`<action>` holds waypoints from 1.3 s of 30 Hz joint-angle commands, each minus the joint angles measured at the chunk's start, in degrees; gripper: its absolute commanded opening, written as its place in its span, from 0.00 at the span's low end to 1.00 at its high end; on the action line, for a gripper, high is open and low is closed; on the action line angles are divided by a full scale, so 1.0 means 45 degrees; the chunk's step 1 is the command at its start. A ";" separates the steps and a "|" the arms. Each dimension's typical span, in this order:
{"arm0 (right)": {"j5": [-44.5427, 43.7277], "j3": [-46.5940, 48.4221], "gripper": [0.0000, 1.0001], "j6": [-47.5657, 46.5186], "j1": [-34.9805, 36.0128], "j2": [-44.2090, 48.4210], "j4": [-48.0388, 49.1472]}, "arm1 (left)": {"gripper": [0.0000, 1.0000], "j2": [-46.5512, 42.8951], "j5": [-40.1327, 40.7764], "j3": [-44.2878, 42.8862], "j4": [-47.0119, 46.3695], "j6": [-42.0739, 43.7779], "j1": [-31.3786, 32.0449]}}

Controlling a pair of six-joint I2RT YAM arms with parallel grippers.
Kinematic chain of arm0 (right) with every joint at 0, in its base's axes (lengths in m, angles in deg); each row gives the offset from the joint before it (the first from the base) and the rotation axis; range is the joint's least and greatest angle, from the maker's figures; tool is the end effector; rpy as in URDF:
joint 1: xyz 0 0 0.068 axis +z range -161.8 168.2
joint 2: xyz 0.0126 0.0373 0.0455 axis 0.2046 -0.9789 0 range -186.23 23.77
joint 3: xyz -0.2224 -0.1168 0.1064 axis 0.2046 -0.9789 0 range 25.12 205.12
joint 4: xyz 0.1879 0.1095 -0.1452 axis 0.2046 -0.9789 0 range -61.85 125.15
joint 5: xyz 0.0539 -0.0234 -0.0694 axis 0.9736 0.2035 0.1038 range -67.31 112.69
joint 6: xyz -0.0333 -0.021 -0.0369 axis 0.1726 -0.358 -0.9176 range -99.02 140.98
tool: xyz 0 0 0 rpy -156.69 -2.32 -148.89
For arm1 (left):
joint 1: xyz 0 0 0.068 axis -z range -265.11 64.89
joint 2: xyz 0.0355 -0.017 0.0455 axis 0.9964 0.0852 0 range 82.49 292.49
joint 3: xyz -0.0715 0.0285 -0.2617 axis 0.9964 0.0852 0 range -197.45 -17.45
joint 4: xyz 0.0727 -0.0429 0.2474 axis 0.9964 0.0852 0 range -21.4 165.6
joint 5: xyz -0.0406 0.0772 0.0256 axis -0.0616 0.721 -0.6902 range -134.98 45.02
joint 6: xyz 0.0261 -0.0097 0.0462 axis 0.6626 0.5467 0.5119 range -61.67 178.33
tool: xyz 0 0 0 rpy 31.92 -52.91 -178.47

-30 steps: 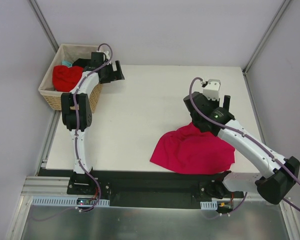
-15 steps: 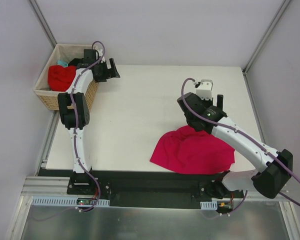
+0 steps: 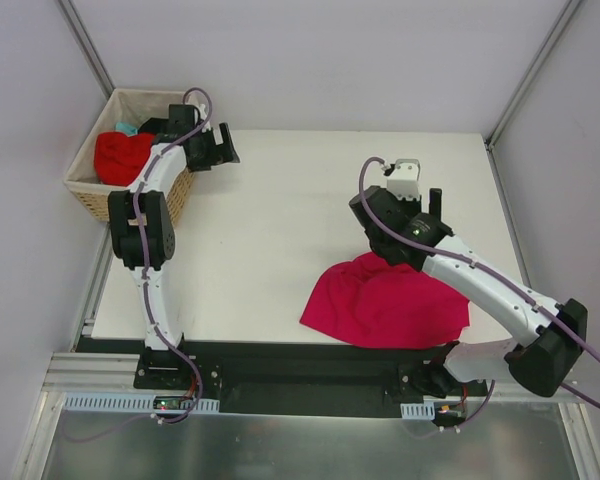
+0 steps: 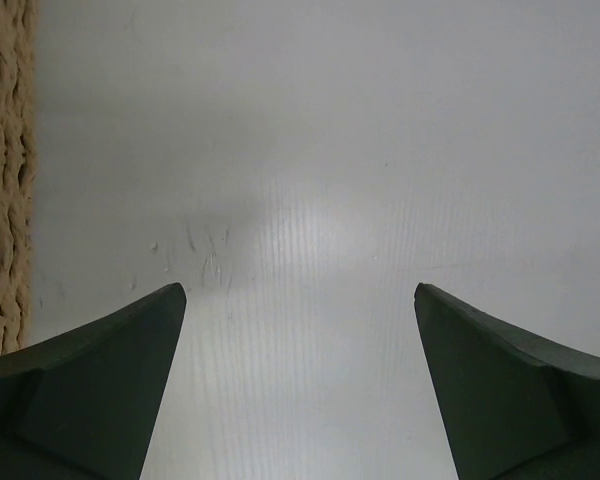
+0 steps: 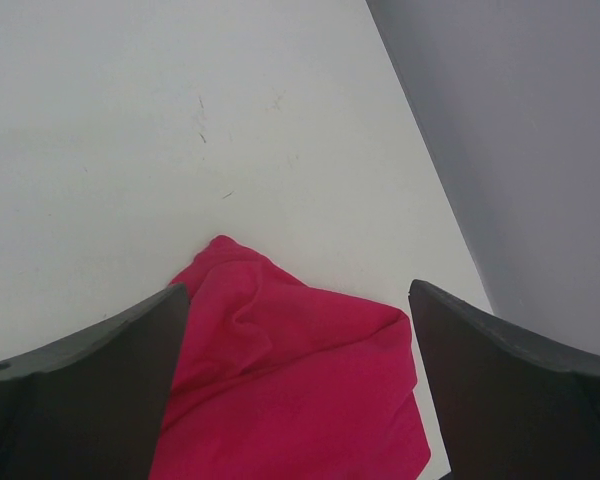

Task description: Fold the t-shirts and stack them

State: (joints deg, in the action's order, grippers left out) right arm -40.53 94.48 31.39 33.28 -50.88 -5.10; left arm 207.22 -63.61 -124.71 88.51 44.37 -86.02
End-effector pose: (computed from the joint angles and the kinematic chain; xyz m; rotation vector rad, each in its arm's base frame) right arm 0.2081 0.1635 0.3409 -0.1099 1.9534 -0.6725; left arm 0.5078 -0.0034 0.2488 -0.1087 2.2236 -0.4864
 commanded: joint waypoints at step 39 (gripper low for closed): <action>0.4126 -0.3460 0.96 0.1377 -0.1912 0.2644 -0.1662 | 0.99 -0.9086 0.2734 1.1689 -0.2254 -0.6449 1.3265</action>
State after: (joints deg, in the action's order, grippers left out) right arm -22.63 78.96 36.53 25.56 -39.08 -13.49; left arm 161.69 -50.67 -69.87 82.36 18.30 -29.89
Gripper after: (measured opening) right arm 0.966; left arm 0.992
